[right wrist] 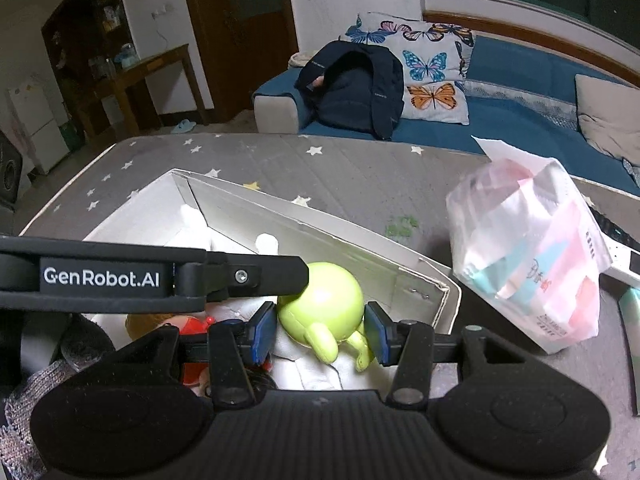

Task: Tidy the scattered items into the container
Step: 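Lift the green toy with the left tool and carry it over the box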

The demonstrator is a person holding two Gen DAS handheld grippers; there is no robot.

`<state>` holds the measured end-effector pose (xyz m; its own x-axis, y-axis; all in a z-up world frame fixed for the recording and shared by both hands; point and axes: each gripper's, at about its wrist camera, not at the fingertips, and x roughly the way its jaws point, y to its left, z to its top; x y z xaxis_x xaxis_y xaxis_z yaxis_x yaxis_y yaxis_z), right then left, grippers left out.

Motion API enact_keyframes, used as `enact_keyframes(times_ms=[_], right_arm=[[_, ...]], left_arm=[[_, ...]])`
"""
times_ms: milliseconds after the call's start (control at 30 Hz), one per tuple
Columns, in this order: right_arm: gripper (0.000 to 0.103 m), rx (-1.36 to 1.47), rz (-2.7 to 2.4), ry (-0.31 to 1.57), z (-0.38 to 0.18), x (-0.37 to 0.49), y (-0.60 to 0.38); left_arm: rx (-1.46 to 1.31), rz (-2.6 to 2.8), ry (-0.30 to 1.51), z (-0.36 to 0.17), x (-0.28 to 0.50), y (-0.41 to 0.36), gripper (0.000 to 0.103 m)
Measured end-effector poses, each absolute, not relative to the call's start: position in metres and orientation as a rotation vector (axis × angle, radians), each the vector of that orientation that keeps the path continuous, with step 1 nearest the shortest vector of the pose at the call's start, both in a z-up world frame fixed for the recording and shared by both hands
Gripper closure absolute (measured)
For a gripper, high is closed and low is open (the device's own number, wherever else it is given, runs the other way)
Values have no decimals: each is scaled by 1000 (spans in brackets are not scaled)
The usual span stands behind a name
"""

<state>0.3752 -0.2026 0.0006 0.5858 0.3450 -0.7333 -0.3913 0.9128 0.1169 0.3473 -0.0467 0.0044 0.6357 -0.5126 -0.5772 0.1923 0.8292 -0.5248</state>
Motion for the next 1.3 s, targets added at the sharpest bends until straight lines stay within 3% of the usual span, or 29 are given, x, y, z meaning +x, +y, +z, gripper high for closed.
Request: enact_keyframes(times_ms=[1300], right_arm=[[49,-128,422,823,5,350,-201]], left_arm=[[-435,-401,782,9,332,-41,68]])
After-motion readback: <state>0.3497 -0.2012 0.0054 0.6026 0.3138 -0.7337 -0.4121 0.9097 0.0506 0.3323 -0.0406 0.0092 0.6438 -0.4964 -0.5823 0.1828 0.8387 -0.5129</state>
